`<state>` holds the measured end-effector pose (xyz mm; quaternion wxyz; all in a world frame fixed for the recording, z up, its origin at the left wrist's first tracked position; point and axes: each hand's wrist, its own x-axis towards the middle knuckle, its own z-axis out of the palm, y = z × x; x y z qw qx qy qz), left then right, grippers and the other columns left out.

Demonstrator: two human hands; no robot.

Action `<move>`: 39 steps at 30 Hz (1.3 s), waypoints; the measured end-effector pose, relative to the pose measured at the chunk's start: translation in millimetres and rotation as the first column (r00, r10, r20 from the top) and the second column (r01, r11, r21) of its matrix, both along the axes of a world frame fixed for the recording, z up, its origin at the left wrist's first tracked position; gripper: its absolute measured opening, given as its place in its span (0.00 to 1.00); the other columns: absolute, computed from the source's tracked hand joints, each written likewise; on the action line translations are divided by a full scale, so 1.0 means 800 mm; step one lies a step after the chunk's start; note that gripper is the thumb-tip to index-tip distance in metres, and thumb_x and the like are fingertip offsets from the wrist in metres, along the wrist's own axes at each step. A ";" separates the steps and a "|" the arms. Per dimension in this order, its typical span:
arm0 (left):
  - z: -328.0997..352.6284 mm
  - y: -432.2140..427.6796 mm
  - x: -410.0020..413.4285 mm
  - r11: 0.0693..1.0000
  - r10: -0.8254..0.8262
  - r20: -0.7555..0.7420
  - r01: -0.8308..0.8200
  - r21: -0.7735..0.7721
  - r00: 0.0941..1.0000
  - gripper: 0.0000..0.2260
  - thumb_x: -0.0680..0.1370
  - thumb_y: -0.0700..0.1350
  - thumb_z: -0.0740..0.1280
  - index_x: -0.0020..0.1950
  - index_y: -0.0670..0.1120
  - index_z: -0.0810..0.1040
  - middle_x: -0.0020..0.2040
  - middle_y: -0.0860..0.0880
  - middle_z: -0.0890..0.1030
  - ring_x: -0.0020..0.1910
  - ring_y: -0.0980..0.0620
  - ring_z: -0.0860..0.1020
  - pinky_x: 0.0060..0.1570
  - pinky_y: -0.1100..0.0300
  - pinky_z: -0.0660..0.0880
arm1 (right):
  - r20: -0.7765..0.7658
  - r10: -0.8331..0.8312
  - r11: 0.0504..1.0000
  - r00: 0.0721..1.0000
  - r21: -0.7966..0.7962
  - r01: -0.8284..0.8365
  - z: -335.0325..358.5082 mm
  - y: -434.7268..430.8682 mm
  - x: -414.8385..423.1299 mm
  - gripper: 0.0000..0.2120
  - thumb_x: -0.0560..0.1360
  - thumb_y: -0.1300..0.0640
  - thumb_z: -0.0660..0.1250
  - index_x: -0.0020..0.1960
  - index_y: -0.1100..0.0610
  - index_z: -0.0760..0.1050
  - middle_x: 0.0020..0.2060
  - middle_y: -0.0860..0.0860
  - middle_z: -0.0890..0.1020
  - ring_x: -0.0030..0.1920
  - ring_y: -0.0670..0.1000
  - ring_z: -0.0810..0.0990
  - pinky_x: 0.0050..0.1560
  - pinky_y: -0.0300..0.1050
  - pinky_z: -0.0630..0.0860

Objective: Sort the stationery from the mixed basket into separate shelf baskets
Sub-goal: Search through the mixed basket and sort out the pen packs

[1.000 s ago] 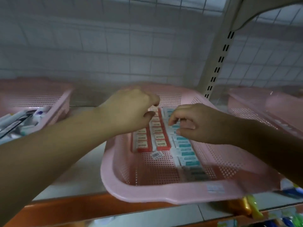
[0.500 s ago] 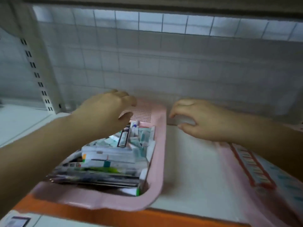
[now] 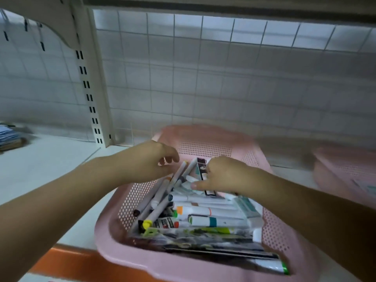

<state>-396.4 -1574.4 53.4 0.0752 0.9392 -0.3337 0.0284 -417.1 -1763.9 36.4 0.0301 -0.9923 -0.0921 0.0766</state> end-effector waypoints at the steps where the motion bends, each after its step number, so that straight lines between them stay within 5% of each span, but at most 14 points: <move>1: -0.001 -0.002 0.005 1.000 -0.013 -0.025 0.013 0.000 1.000 0.13 0.78 0.47 0.62 0.62 0.48 0.76 0.56 0.52 0.79 0.52 0.56 0.77 0.48 0.69 0.68 | -0.026 -0.015 1.000 1.000 -0.011 0.014 -0.002 0.004 -0.001 0.24 0.73 0.45 0.66 0.28 0.57 0.60 0.24 0.50 0.63 0.25 0.48 0.62 0.27 0.41 0.57; 4: -0.001 -0.015 0.026 0.999 -0.002 -0.079 -0.001 -0.033 0.997 0.11 0.78 0.46 0.62 0.58 0.45 0.78 0.54 0.50 0.79 0.47 0.55 0.75 0.46 0.66 0.67 | -0.011 -0.118 0.991 0.993 0.065 0.119 -0.004 0.005 0.001 0.18 0.73 0.59 0.64 0.28 0.58 0.61 0.25 0.51 0.63 0.25 0.49 0.62 0.26 0.40 0.57; 7: -0.006 -0.032 0.048 0.964 0.101 -0.169 -0.138 -0.228 0.980 0.16 0.78 0.50 0.62 0.48 0.37 0.80 0.48 0.41 0.82 0.43 0.47 0.77 0.48 0.57 0.73 | 0.053 -0.231 0.932 0.971 0.299 0.206 -0.002 -0.002 0.003 0.12 0.75 0.60 0.62 0.35 0.62 0.71 0.28 0.53 0.70 0.30 0.52 0.69 0.29 0.40 0.62; 9: -0.012 -0.040 0.055 0.836 0.071 -0.423 -0.285 -0.469 0.903 0.18 0.77 0.54 0.64 0.47 0.39 0.80 0.45 0.41 0.82 0.43 0.46 0.80 0.48 0.55 0.76 | 0.041 -0.236 0.832 0.971 0.525 0.180 0.001 -0.004 0.000 0.10 0.77 0.59 0.62 0.38 0.61 0.74 0.29 0.50 0.70 0.32 0.49 0.69 0.31 0.40 0.62; 11: -0.017 -0.048 0.054 0.643 -0.153 -0.670 -0.442 -0.626 0.727 0.15 0.74 0.54 0.67 0.50 0.43 0.79 0.47 0.43 0.82 0.44 0.48 0.81 0.48 0.55 0.77 | 0.004 -0.182 0.729 0.983 0.672 0.132 0.005 -0.003 -0.004 0.10 0.78 0.58 0.63 0.39 0.58 0.74 0.28 0.47 0.69 0.27 0.41 0.67 0.29 0.35 0.61; 13: -0.016 -0.050 0.054 0.470 -0.374 -0.700 -0.526 -0.709 0.609 0.13 0.73 0.48 0.68 0.51 0.40 0.77 0.48 0.43 0.83 0.44 0.49 0.82 0.47 0.55 0.80 | -0.004 -0.121 0.713 0.993 0.696 0.089 0.006 0.001 -0.006 0.12 0.77 0.57 0.64 0.35 0.55 0.74 0.25 0.44 0.69 0.22 0.38 0.66 0.26 0.30 0.61; 15: -0.011 -0.047 0.051 0.314 -0.519 -0.630 -0.557 -0.769 0.578 0.06 0.77 0.41 0.62 0.46 0.39 0.76 0.40 0.44 0.84 0.39 0.51 0.83 0.43 0.57 0.80 | 0.007 -0.090 0.725 0.996 0.686 0.061 0.005 0.005 -0.008 0.13 0.76 0.55 0.65 0.33 0.54 0.73 0.24 0.44 0.71 0.22 0.38 0.67 0.28 0.30 0.66; 17: -0.009 -0.041 0.049 0.249 -0.560 -0.595 -0.567 -0.785 0.577 0.10 0.80 0.40 0.57 0.42 0.41 0.73 0.33 0.46 0.82 0.34 0.51 0.82 0.37 0.60 0.80 | 0.070 -0.067 0.762 0.995 0.648 0.006 0.010 0.007 -0.015 0.08 0.74 0.53 0.68 0.38 0.55 0.75 0.28 0.45 0.74 0.26 0.39 0.70 0.33 0.35 0.70; 20: -0.013 -0.033 0.051 0.209 -0.577 -0.589 -0.594 -0.777 0.567 0.13 0.82 0.43 0.54 0.39 0.44 0.70 0.24 0.50 0.74 0.25 0.52 0.77 0.30 0.62 0.78 | 0.035 0.108 0.744 0.993 0.660 -0.104 0.032 0.006 -0.041 0.04 0.71 0.55 0.71 0.42 0.53 0.76 0.31 0.42 0.75 0.31 0.39 0.71 0.35 0.34 0.70; 23: -0.015 -0.030 0.057 0.188 -0.589 -0.574 -0.595 -0.782 0.569 0.12 0.82 0.44 0.53 0.40 0.45 0.69 0.22 0.52 0.67 0.20 0.55 0.68 0.25 0.65 0.74 | -0.214 0.383 0.786 0.898 0.587 -0.196 0.053 0.005 -0.071 0.08 0.70 0.60 0.72 0.45 0.51 0.77 0.38 0.43 0.79 0.41 0.43 0.76 0.42 0.30 0.71; 27: -0.017 -0.032 0.054 0.234 -0.593 -0.561 -0.543 -0.806 0.578 0.12 0.82 0.44 0.53 0.41 0.45 0.69 0.22 0.52 0.66 0.20 0.56 0.65 0.25 0.66 0.71 | -0.476 0.375 0.883 0.796 0.445 -0.149 0.054 -0.004 -0.096 0.19 0.70 0.65 0.71 0.53 0.46 0.74 0.46 0.42 0.76 0.47 0.37 0.74 0.46 0.29 0.70; 32: -0.017 -0.033 0.049 0.292 -0.535 -0.563 -0.487 -0.823 0.631 0.13 0.82 0.43 0.53 0.41 0.44 0.70 0.23 0.51 0.69 0.21 0.54 0.68 0.29 0.61 0.70 | -0.231 0.308 0.945 0.923 0.183 -0.270 0.019 0.011 -0.108 0.18 0.70 0.62 0.69 0.50 0.44 0.66 0.43 0.41 0.69 0.46 0.43 0.69 0.50 0.39 0.70; 35: -0.017 -0.035 0.044 0.346 -0.501 -0.572 -0.455 -0.820 0.649 0.13 0.82 0.43 0.54 0.40 0.43 0.71 0.23 0.50 0.70 0.22 0.53 0.69 0.28 0.61 0.72 | -0.113 0.308 0.950 0.945 -0.007 -0.311 0.011 0.021 -0.103 0.13 0.70 0.56 0.68 0.49 0.51 0.66 0.40 0.44 0.66 0.40 0.44 0.65 0.41 0.41 0.65; 39: -0.016 -0.037 0.040 0.371 -0.456 -0.576 -0.443 -0.816 0.679 0.13 0.82 0.42 0.56 0.39 0.42 0.72 0.24 0.49 0.72 0.23 0.52 0.70 0.27 0.62 0.74 | -0.065 0.177 0.984 0.982 -0.009 -0.178 0.019 0.020 -0.080 0.12 0.70 0.56 0.68 0.36 0.54 0.64 0.33 0.49 0.69 0.35 0.50 0.68 0.36 0.47 0.66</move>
